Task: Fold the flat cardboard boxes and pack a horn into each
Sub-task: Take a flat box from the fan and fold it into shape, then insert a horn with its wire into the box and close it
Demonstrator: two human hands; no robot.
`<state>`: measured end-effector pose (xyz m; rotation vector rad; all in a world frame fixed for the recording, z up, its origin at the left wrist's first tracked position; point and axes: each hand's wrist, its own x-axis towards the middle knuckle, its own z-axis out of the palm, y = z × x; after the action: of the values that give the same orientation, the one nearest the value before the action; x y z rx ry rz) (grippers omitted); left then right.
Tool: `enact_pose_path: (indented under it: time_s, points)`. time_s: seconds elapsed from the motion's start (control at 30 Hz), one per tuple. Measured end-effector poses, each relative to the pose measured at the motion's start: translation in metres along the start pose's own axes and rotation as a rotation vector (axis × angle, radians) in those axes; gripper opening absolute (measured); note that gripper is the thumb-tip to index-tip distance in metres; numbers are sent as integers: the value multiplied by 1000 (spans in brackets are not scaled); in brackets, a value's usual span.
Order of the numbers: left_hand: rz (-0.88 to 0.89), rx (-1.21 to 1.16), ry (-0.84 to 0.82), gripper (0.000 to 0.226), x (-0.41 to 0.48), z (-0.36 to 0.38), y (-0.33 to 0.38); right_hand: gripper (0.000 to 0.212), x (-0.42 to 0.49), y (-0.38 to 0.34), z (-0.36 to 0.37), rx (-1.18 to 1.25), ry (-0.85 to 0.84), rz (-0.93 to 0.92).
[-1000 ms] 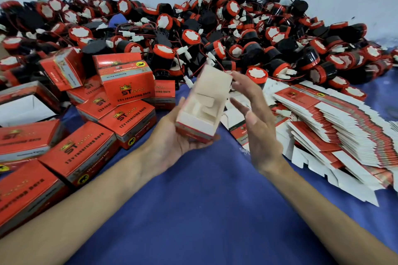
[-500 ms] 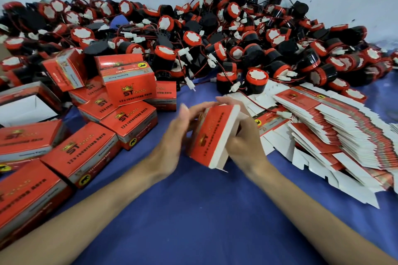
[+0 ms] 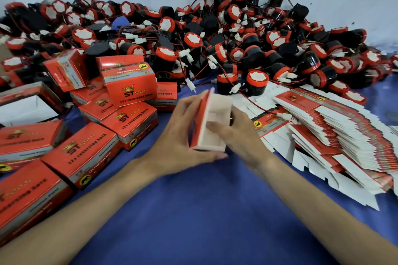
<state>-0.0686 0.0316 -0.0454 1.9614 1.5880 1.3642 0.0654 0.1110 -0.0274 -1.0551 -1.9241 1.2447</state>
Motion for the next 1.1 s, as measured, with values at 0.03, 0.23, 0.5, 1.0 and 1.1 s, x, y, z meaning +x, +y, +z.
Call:
enact_pose_path:
  time_s: [0.03, 0.23, 0.5, 1.0, 1.1]
  points:
    - [-71, -17, 48, 99, -1, 0, -6, 26, 4, -2, -2, -13, -94, 27]
    - [-207, -66, 322, 76, 4, 0, 1, 49, 25, -10, -16, -213, -121, 51]
    - [-385, -59, 195, 75, 12, -4, -28, 66, 78, -6, -51, -809, 557, -198]
    - [-357, -112, 35, 88, 10, -12, -30, 55, 93, 4, -107, -363, 554, -274]
    - [-353, -122, 35, 86, 9, -12, -29, 54, 76, -5, -115, -291, 411, -355]
